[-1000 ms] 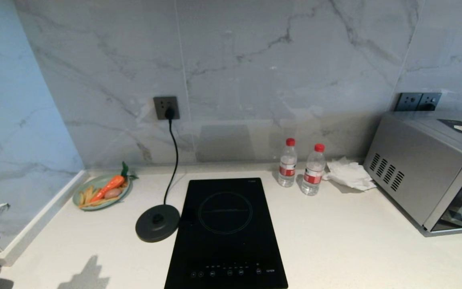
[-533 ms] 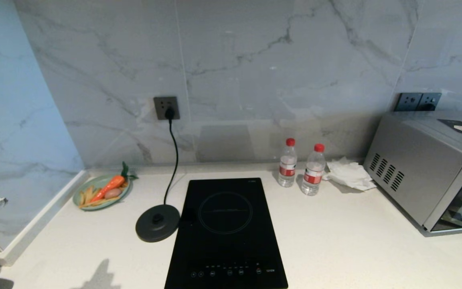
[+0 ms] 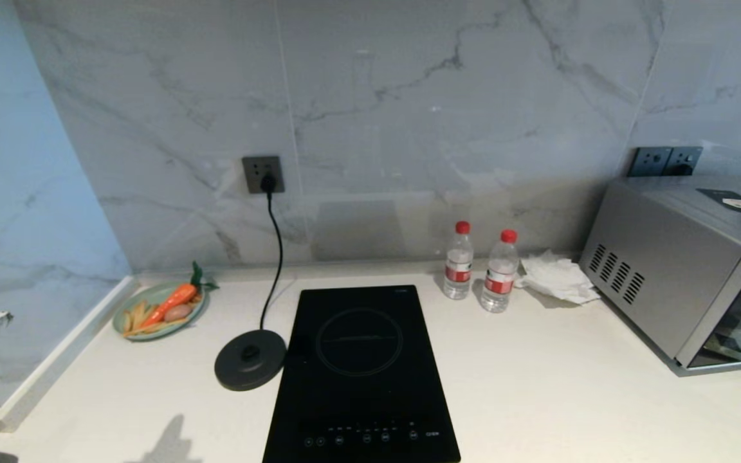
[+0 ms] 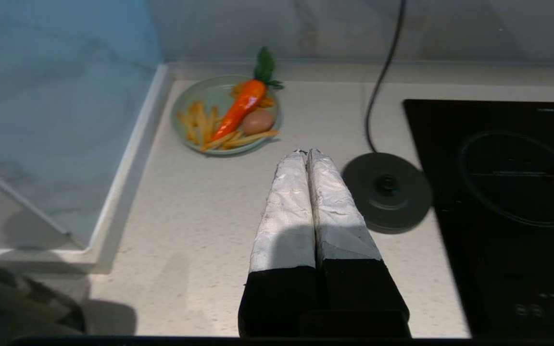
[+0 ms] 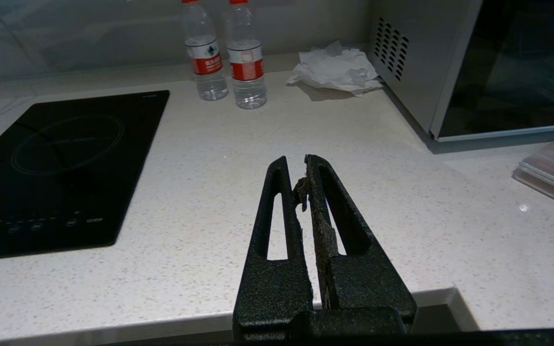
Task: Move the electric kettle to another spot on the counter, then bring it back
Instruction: Grab the kettle
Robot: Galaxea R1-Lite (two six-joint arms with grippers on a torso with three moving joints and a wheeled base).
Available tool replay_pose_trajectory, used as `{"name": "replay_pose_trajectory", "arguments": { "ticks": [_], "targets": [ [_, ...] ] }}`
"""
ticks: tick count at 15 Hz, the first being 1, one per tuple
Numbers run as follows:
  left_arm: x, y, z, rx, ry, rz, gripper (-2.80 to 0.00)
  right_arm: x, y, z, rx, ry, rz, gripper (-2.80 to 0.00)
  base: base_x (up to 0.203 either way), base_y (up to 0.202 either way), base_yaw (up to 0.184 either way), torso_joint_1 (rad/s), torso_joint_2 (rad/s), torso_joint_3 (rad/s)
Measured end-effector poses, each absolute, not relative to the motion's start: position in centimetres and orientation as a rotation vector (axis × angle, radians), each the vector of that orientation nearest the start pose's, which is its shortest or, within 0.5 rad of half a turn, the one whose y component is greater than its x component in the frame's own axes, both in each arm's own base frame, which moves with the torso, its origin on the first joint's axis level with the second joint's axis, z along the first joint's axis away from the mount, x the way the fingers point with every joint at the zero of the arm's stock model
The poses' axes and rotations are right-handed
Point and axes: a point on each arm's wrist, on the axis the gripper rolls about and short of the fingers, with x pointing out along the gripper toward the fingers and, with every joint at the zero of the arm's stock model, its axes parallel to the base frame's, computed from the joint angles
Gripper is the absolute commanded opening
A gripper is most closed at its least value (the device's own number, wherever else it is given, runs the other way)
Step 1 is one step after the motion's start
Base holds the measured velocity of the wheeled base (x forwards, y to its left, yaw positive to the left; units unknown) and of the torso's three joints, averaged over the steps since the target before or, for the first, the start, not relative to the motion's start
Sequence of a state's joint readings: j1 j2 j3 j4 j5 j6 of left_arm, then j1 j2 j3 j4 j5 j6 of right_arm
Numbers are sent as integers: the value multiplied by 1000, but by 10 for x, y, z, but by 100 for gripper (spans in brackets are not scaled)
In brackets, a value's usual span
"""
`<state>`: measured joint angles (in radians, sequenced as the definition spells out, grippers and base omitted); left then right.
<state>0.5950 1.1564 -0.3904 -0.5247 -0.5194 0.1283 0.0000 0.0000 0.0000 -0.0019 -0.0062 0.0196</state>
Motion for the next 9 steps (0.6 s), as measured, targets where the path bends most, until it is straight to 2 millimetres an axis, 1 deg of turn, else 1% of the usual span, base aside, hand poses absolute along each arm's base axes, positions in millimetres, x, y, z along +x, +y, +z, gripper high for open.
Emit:
{"name": "replay_pose_trajectory", "arguments": {
  "ticks": [5,7,9],
  "targets": [
    [133,77,184,4,206,62,-280,-23,0,76,20,-2,-6,-280,0,191,-1,4,-2,3],
    [132,76,184,7,207,63,-280,-23,0,76,20,-2,-6,-280,0,92,-6,2,4,1],
    [132,76,183,7,208,60,-280,-23,0,76,20,-3,-6,-280,0,0,0,0,0,0]
  ]
}}
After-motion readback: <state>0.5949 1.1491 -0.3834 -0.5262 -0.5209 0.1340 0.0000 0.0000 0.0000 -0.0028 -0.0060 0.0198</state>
